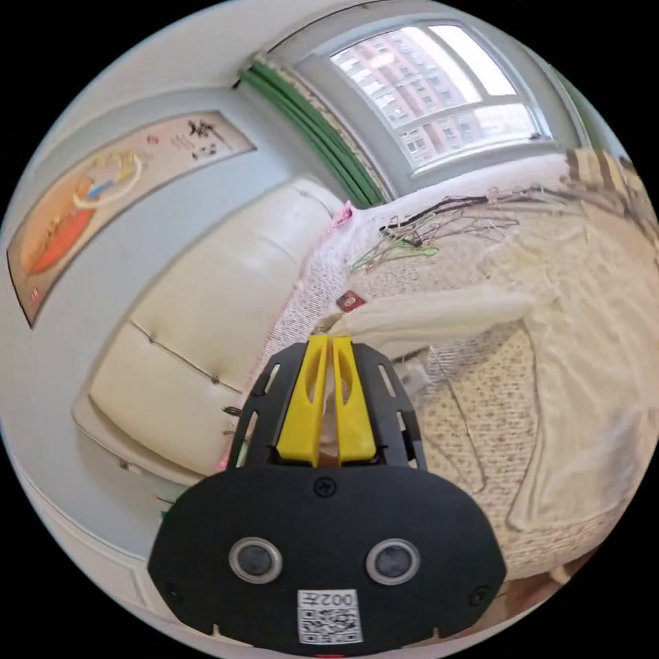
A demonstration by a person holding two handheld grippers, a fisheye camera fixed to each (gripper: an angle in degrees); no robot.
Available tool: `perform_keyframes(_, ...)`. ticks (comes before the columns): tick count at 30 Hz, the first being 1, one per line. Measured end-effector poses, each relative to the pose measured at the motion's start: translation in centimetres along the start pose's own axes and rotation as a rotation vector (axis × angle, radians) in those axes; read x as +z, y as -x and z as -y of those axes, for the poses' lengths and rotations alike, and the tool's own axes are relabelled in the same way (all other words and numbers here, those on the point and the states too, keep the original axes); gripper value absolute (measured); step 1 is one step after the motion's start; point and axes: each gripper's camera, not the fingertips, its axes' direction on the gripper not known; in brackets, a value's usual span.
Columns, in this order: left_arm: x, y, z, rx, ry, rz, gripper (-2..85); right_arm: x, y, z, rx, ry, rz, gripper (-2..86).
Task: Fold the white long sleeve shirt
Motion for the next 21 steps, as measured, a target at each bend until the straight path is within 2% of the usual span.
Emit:
perform_keyframes(3, 3.6, -5.5, -3.8, 0.172, 0.185, 0.073, -1.0, 1.4, 0.2, 0.1, -0.020, 0.036, 0.041, 2.9)
perform_keyframes(5, 6.5, -7.9, -6.5, 0.219, 0.297, 0.052, -1.0, 2.8, 0.5, 0.3, -0.038, 0.074, 0.070, 2.5)
perform_keyframes(7, 10.1, -9.6, -9.0, 0.195, 0.437, -0.052, -1.0, 3.5, 0.8, 0.4, -0.052, 0.095, 0.086, 2.4)
perform_keyframes(12, 12.7, -9.5, -9.3, 0.096, 0.520, -0.159, -1.0, 4.0, 1.7, 1.5, -0.122, 0.089, 0.121, 3.1)
perform_keyframes(18, 14.1, -6.3, -9.4, -0.103, 0.587, -0.371, -0.5, 3.2, 6.0, 7.0, -0.263, -0.065, 0.138, 4.0)
perform_keyframes(21, 14.5, -4.7, -10.2, -0.188, 0.592, -0.433, 0.4, 3.1, 10.2, 10.6, -0.351, -0.121, 0.259, 3.4)
